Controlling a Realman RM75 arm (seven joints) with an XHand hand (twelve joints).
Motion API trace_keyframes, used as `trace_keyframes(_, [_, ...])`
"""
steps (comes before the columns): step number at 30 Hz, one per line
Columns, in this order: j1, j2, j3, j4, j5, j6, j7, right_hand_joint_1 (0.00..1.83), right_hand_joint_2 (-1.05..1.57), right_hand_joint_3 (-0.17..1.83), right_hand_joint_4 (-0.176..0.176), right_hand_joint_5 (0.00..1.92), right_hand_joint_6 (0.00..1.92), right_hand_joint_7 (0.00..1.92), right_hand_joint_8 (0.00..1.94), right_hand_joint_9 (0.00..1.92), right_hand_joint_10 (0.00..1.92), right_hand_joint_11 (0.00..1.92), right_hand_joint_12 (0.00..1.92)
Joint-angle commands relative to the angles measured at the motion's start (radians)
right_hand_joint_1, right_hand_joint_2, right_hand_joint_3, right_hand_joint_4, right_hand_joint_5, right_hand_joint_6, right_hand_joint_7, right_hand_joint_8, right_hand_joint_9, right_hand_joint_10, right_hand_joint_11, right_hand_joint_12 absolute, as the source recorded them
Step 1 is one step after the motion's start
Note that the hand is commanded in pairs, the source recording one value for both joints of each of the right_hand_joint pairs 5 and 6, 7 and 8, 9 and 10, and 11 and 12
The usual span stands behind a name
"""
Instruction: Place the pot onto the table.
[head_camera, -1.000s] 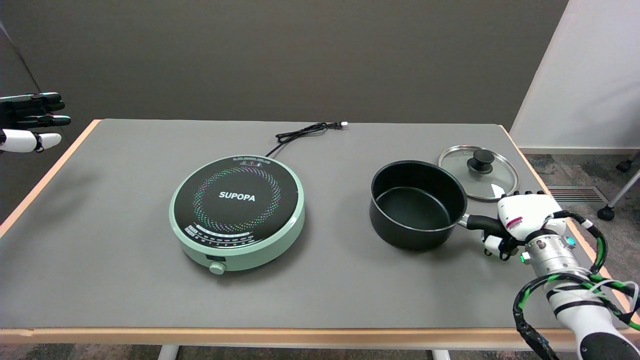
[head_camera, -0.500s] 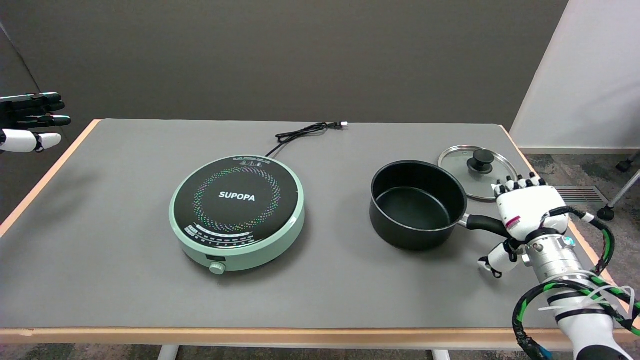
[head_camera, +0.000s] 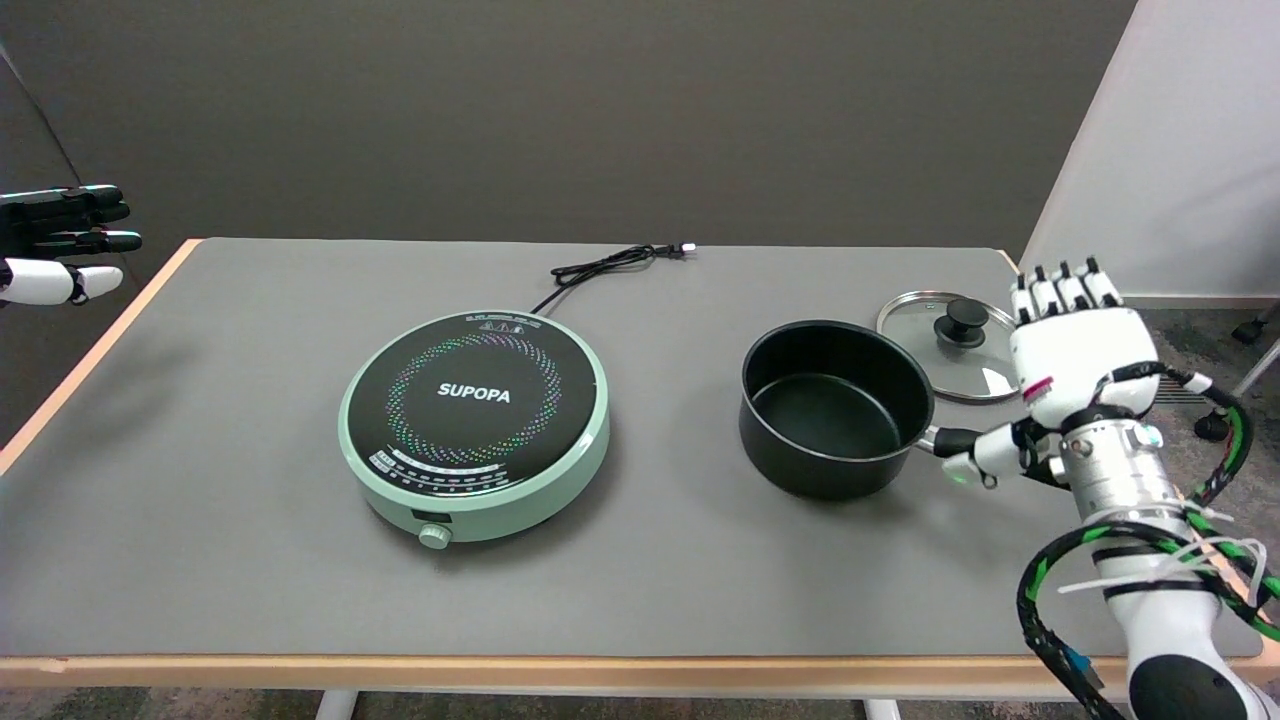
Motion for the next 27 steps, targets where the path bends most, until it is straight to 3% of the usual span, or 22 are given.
trace_keyframes(1, [0.181,0.027,-0.011,0.015,0.117,-0.041,0.141,0.53,0.26,0.06,-0.080,0.27,0.27,0.27,0.27,0.27,0.27,0.27,0.27])
trace_keyframes(7, [0.249,0.083,0.079,0.008,0.374,0.137,0.245,0.47,0.40,-0.17,-0.068,0.24,0.24,0.24,0.24,0.24,0.24,0.24,0.24])
trace_keyframes(15, [0.297,0.146,0.329,-0.026,0.838,0.526,0.255,0.40,0.62,-0.17,-0.103,0.20,0.20,0.20,0.20,0.20,0.20,0.20,0.20])
trace_keyframes(21, [0.277,0.184,0.469,-0.126,1.205,0.718,0.255,0.23,1.23,-0.17,-0.137,0.15,0.15,0.15,0.15,0.15,0.15,0.15,0.15])
trace_keyframes(27, [0.230,0.257,0.563,-0.249,1.528,0.916,0.255,0.20,1.47,-0.17,-0.141,0.09,0.09,0.09,0.09,0.09,0.09,0.09,0.09])
